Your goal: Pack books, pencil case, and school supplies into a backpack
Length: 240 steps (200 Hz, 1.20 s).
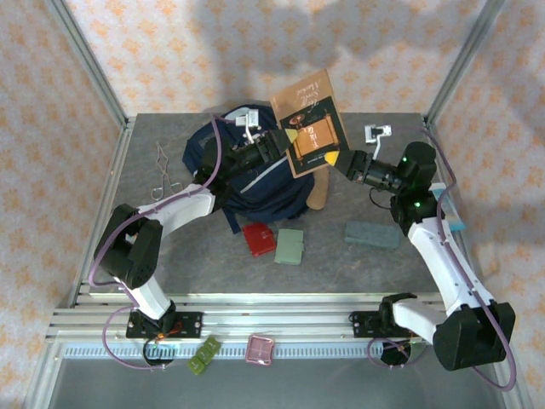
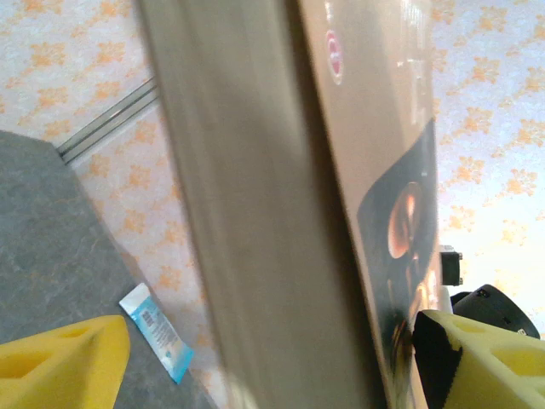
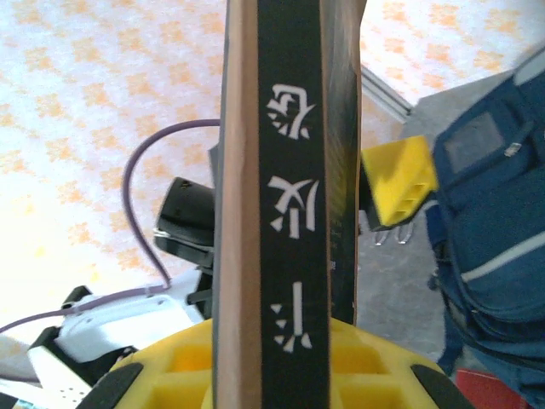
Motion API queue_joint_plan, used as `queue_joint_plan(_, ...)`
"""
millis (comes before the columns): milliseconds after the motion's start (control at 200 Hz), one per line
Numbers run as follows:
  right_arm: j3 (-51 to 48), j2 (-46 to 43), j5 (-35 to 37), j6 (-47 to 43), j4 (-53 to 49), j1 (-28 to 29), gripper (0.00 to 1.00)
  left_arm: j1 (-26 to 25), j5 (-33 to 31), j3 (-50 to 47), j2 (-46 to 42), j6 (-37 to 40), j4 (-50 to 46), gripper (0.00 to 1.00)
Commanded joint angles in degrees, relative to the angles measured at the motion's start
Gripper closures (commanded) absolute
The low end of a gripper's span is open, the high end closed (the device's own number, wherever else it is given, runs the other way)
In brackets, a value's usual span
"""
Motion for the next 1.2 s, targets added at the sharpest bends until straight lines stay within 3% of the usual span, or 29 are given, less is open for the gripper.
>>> queue_joint_plan(0,0.65,-1.78,-3.20,2.36,10.00,0.27,1.00,-0.22,1.61,0.05,-1.41,-1.62,8.06,0.15)
queue_joint_plan(135,1.18,0.78,-2.54,-0.42,4.25,0.27,1.00,-0.17,3.57,-0.29,-0.90,-5.96,15.97,0.23)
queue_joint_plan(195,1.34,1.75,-2.23,-1.21,2.64,0.22,1.00,-0.15,4.54,-0.16,-0.78,-6.75,16.43,0.39)
queue_joint_plan(315,2.06,2.34,-0.87,-3.03,0.22,0.09,1.00,-0.11,5.82,-0.73,-0.87,-6.90,14.71,0.60)
queue_joint_plan(410,2.56,2.45,-0.36,-3.66,-0.68,0.13,1.00,-0.03,6.05,-1.54,-0.80,-7.20,14.40,0.90)
queue_joint_plan(435,2.44,2.35,-0.06,-3.50,-0.51,0.21,0.95,-0.01,5.95,-1.77,-0.74,-7.35,14.42,1.00)
queue_joint_plan(520,1.68,1.45,1.65,-1.40,1.87,0.34,0.67,-0.12,4.52,-2.50,-0.21,-8.45,15.79,1.00)
queue_joint_plan(611,-1.64,-0.43,3.71,4.67,10.79,0.77,0.49,-0.61,2.50,-2.97,1.12,-11.47,20.03,1.00)
queue_joint_plan(1066,-8.06,-1.69,18.89,6.77,16.41,10.13,0.47,-5.66,-12.51,-6.58,3.23,-16.04,31.27,1.00)
queue_joint_plan(1141,-9.00,-1.84,20.98,7.90,18.10,10.55,0.54,-6.64,-12.24,-5.60,3.68,-15.57,30.08,1.00)
queue_joint_plan(1196,-9.34,-1.72,22.14,8.41,18.51,10.66,0.65,-7.28,-12.52,-5.39,3.77,-15.05,29.21,1.00)
